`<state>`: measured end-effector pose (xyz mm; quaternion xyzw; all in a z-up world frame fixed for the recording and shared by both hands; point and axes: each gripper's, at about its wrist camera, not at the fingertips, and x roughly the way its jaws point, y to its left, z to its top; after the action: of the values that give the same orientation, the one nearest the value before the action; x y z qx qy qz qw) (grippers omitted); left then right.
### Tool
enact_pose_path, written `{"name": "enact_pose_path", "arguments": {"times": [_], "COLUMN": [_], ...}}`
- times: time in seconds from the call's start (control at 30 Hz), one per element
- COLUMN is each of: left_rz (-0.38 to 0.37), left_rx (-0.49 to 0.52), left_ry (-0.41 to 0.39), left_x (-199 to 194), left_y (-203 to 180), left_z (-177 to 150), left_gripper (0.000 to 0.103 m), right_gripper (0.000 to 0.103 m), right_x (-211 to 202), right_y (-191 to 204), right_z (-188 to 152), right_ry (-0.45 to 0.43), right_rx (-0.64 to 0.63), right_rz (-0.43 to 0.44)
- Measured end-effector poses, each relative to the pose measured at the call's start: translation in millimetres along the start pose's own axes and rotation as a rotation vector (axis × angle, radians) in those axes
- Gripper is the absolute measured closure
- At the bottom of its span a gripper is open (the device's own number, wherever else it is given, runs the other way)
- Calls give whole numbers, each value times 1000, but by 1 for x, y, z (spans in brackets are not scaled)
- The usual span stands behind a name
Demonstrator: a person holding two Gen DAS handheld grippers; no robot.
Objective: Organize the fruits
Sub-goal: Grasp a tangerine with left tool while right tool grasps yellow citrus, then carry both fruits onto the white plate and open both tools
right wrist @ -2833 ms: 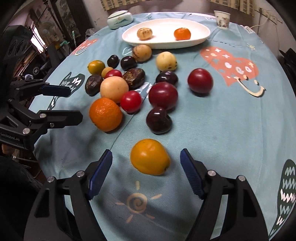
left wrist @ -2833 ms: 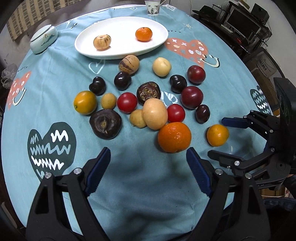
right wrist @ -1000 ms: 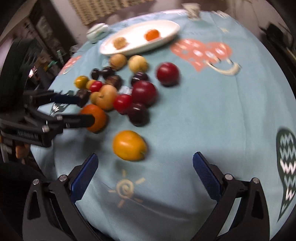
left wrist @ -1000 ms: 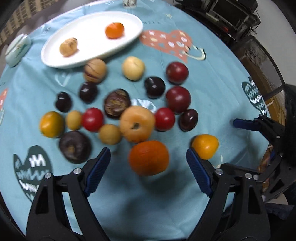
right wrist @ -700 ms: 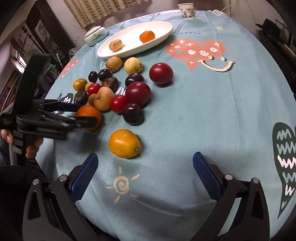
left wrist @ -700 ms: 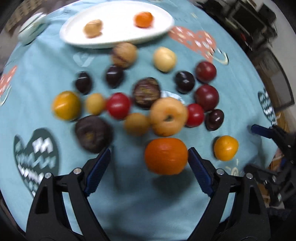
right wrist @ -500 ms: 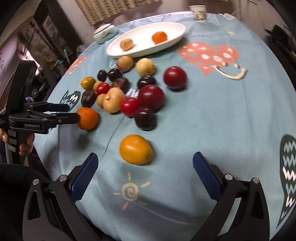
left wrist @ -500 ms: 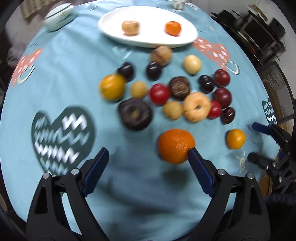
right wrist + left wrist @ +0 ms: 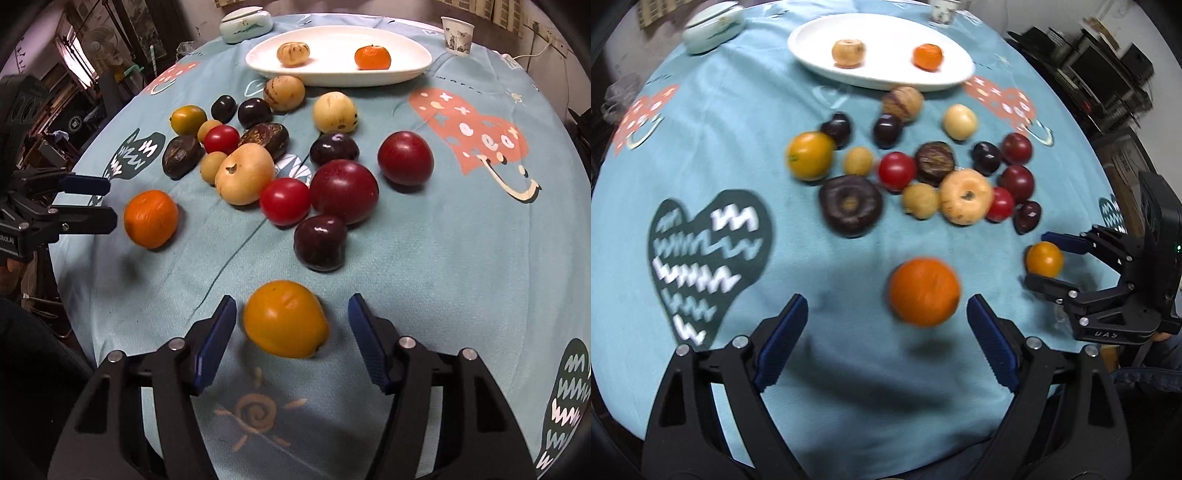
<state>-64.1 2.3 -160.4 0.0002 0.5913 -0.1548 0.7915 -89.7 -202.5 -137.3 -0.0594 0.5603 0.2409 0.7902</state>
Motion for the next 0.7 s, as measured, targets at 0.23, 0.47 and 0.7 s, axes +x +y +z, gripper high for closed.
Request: {"name": "enact_pose_path", "arguments": {"times": [0.23,0.47,0.7], "left_rz": [1,-35,-33], "left_rx": [77,70,132], "left_ry": [76,88,13], "left_x": [31,35,9], "left_y": [-24,-15,-17], "left_z": [9,11,31], "left_gripper": [16,58,58], "right_gripper": [61,61,61], "right_x": [-9,-15,-22], "right_y": [0,-9,-9], "right_z": [-10,-10,17], "right_ry": [-1,-17,-37], "right_rx": [3,61,49], "right_rz": [10,29,56]}}
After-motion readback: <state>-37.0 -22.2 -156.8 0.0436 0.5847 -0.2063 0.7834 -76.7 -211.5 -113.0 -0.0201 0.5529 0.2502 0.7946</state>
